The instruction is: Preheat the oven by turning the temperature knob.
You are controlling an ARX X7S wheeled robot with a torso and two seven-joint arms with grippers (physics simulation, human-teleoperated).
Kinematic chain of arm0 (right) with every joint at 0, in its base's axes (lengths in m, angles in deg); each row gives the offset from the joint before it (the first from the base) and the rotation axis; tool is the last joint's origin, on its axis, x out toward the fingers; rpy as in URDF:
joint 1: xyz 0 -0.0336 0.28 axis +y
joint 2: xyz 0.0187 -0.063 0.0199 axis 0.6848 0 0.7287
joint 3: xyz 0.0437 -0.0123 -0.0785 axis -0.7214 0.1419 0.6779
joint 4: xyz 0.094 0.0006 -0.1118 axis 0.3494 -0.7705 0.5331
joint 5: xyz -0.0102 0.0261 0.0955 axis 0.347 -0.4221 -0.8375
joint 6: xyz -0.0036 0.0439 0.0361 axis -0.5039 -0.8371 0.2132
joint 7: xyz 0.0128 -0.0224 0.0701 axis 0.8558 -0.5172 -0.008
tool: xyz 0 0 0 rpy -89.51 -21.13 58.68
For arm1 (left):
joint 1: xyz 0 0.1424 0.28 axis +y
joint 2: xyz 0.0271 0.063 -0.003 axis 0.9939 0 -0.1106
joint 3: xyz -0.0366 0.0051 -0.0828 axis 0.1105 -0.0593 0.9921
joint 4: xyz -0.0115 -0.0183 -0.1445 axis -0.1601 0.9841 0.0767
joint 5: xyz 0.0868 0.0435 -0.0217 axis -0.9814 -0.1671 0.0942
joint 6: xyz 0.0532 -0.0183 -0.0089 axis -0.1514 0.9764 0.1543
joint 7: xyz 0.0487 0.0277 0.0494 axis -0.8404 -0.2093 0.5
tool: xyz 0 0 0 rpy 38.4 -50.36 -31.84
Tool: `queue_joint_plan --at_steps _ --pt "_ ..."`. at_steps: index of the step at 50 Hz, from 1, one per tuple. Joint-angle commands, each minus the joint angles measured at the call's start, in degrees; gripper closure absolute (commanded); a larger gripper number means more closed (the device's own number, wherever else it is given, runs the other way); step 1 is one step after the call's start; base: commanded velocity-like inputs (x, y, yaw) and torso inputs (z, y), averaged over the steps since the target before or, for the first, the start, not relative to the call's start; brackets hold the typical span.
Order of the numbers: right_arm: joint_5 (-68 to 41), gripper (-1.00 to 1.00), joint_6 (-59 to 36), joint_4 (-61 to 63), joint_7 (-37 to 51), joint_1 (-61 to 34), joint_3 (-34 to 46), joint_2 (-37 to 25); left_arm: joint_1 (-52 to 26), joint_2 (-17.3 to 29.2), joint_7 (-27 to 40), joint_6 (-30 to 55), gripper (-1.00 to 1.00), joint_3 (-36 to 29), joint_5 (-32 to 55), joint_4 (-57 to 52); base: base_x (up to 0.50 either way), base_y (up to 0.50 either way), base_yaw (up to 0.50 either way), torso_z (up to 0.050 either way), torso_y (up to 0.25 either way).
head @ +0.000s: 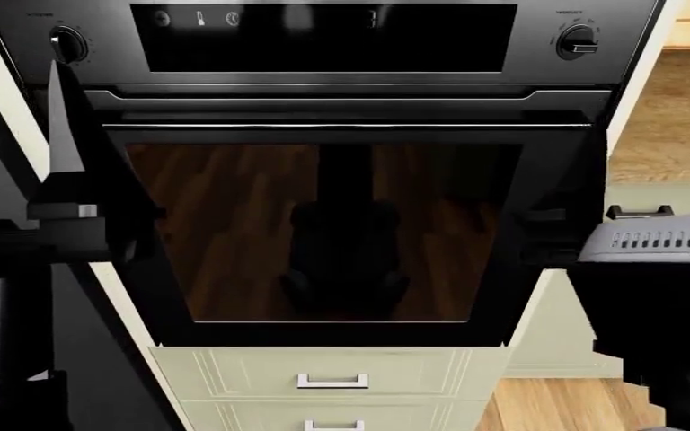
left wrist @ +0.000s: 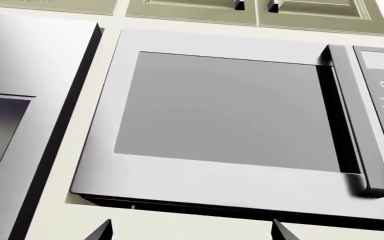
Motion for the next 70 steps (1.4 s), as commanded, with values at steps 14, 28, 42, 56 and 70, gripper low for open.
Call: queue_joint_plan --at_steps 14,28,42,56,70 --pt "13.09 -1.0 4.65 -10.8 -24.82 -10.55 2.76 -10.44 0.43 0.94 0.98 0.0 -1.0 -1.08 -0.24 -0.54 0.0 0.0 0.0 0.0 0.0" --pt "6.81 -1.0 6.18 -19.23 -25.59 -19.14 -0.2 -14.29 0.82 1.73 1.79 0.57 -1.0 -0.45 0.93 -1.6 0.0 0.0 0.0 0.0 0.0" --pt "6.61 -1.0 10.15 -26.62 -27.01 -25.7 0.8 -17.72 0.45 2.21 2.23 0.72 -1.0 -0.24 2.1 -1.17 0.0 0.0 0.0 0.0 0.0" --pt "5.6 -1.0 12.67 -36.0 -30.36 -33.68 1.15 -18.34 -0.18 2.78 3.05 1.22 -1.0 0.56 3.68 -1.35 0.0 0.0 0.0 0.0 0.0" --pt "-2.58 -1.0 14.74 -39.54 -24.48 -31.96 0.17 -18.63 0.27 3.02 3.12 0.36 -1.0 -0.77 2.67 -0.85 0.0 0.0 0.0 0.0 0.0"
